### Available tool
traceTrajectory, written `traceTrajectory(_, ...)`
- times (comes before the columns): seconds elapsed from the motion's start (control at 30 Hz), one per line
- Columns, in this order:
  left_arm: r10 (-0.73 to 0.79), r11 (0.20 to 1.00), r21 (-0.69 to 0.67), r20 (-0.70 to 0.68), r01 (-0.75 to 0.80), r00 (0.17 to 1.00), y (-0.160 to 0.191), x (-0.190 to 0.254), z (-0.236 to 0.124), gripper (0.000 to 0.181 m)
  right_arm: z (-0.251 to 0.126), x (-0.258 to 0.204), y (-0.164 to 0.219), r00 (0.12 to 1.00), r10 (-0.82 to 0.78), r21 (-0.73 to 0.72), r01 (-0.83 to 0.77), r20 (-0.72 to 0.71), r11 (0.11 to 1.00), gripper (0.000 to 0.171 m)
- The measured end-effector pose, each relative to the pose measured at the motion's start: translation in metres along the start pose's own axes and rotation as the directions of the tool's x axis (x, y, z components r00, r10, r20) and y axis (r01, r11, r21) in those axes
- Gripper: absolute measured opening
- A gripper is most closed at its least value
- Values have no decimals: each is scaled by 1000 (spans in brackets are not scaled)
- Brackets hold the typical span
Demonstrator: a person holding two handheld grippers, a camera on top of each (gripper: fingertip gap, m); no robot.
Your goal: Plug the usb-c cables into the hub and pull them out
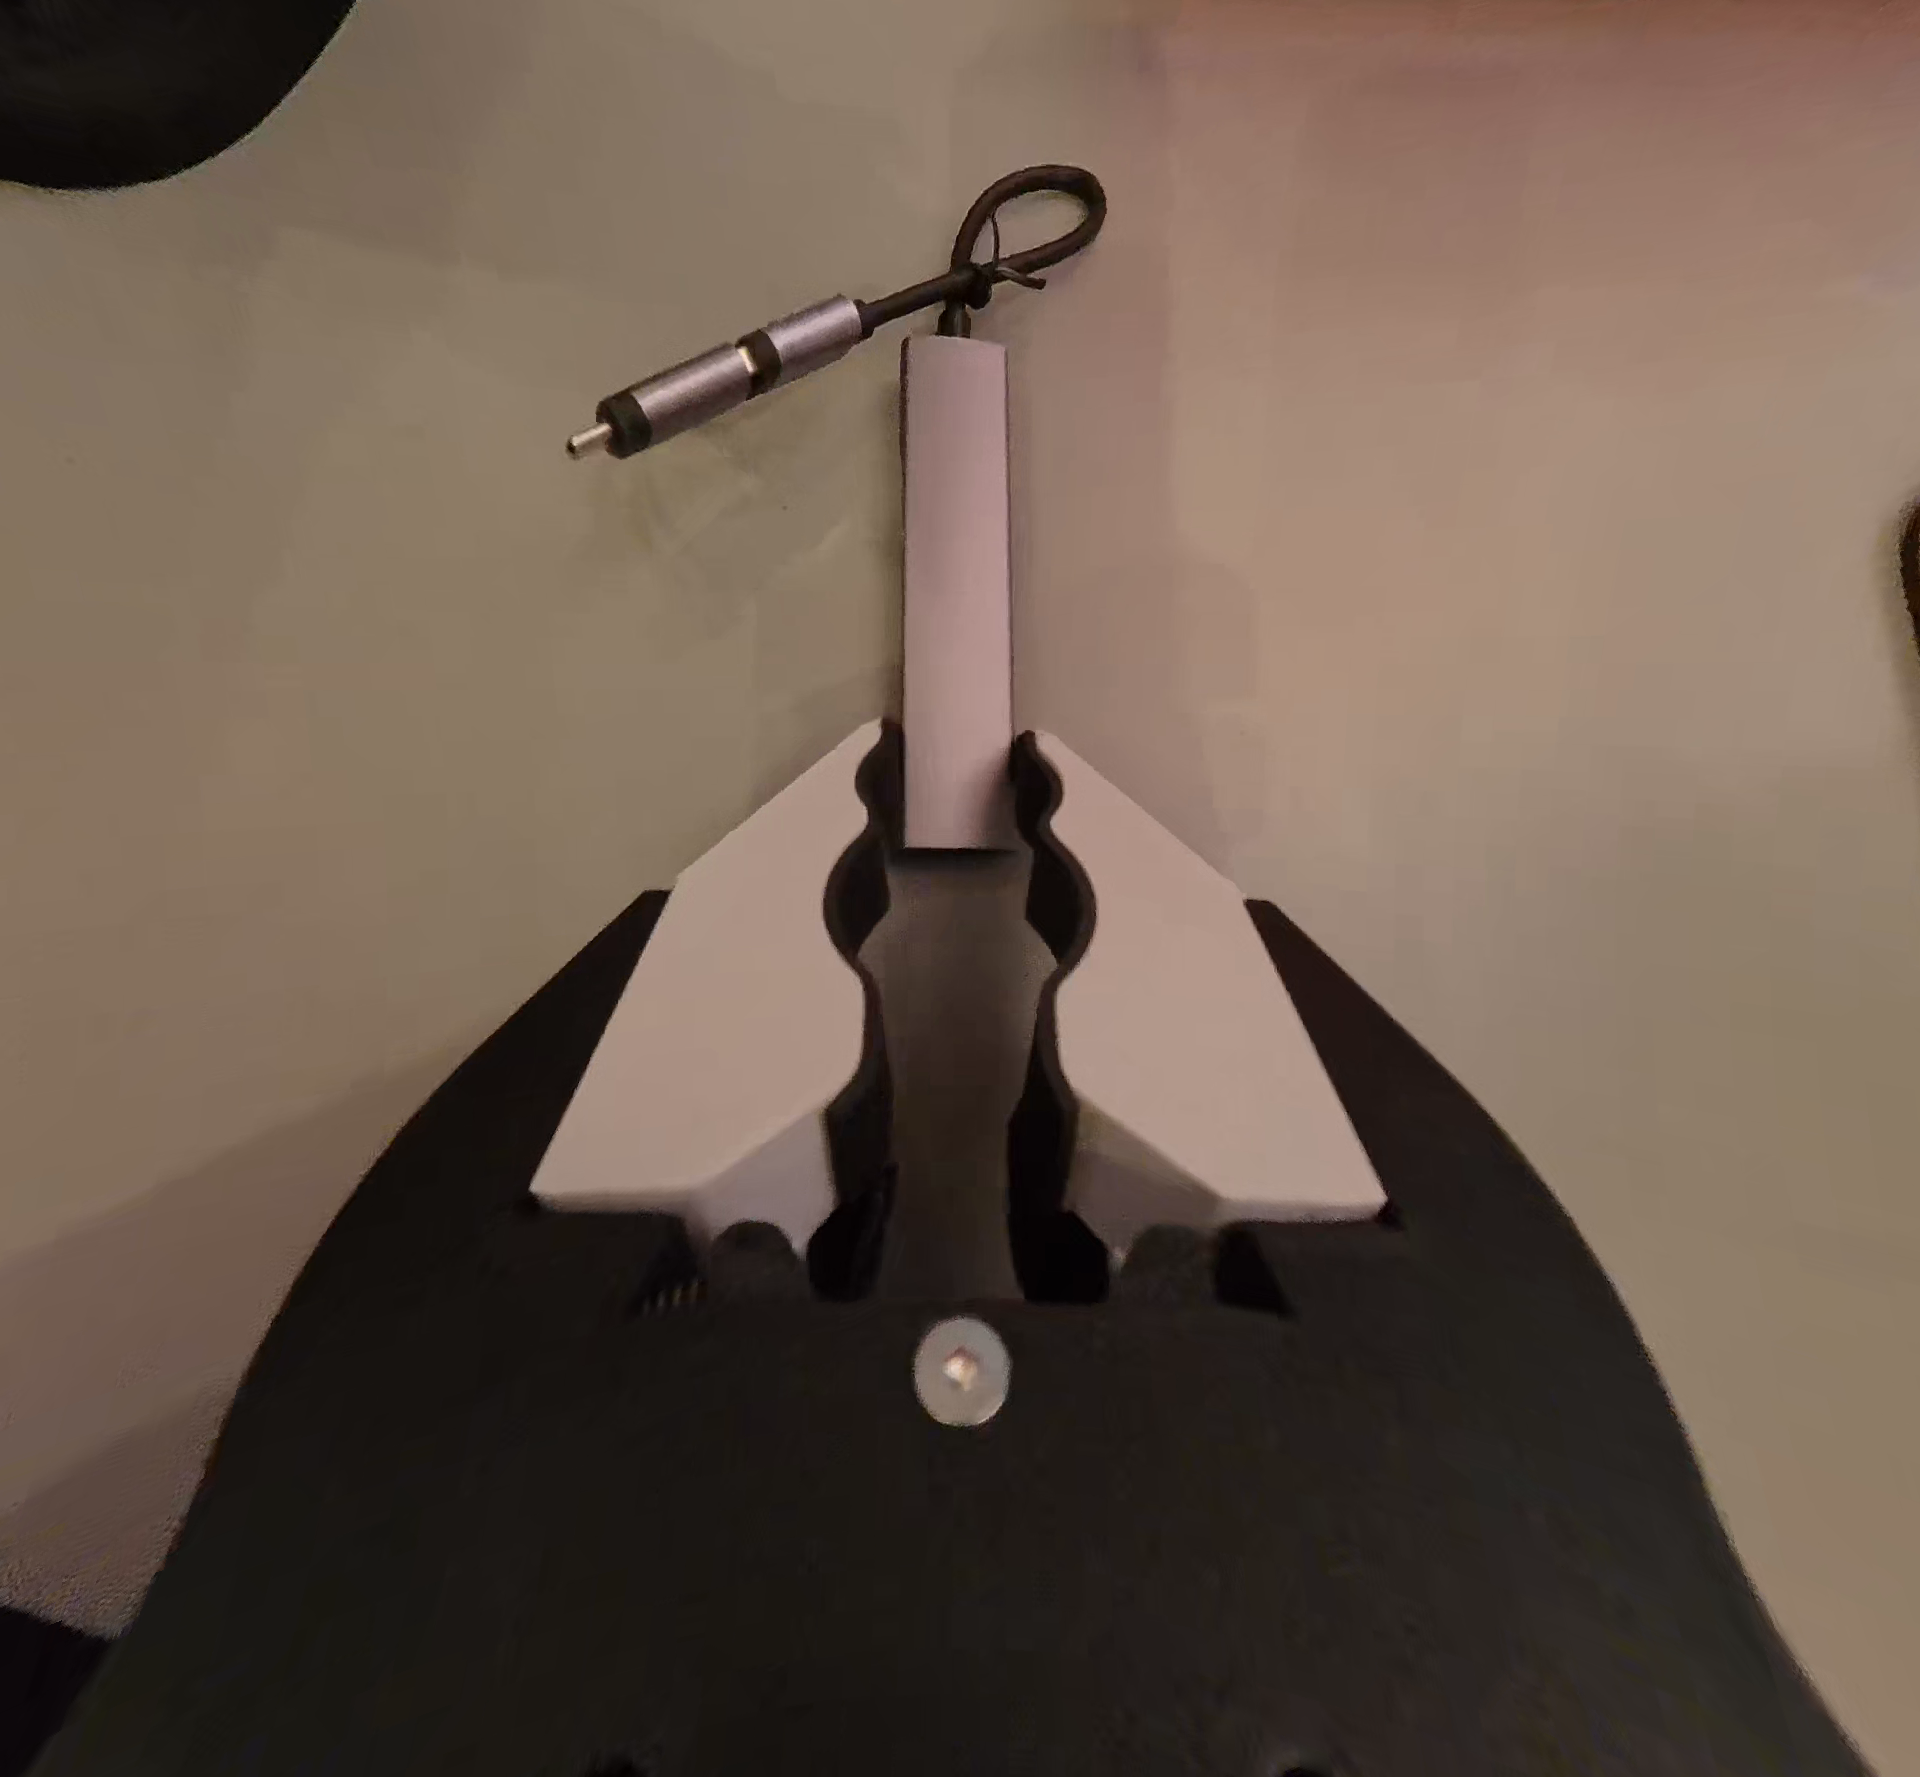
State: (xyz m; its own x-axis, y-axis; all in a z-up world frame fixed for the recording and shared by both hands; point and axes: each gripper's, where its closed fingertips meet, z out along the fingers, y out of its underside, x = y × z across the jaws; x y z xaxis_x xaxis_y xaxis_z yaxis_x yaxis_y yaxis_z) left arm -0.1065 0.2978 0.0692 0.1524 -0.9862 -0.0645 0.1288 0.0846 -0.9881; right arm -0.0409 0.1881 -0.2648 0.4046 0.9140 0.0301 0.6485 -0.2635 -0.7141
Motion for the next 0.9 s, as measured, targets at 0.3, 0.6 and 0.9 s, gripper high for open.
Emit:
traceTrajectory(0.3,-7,1000,-6,-5,7,1000,4,-1,2,13,-7,16,-15,989,146,76,-145,-11,987,18)
traceTrajectory(0.6,-50,997,-53,-8,49,999,23,1,21,13,-53,79,-37,936,263,172,-226,-234,959,18)
traceTrajectory(0.9,-56,984,-165,33,61,998,91,40,92,13,-131,131,-37,758,441,337,-305,-481,891,18)
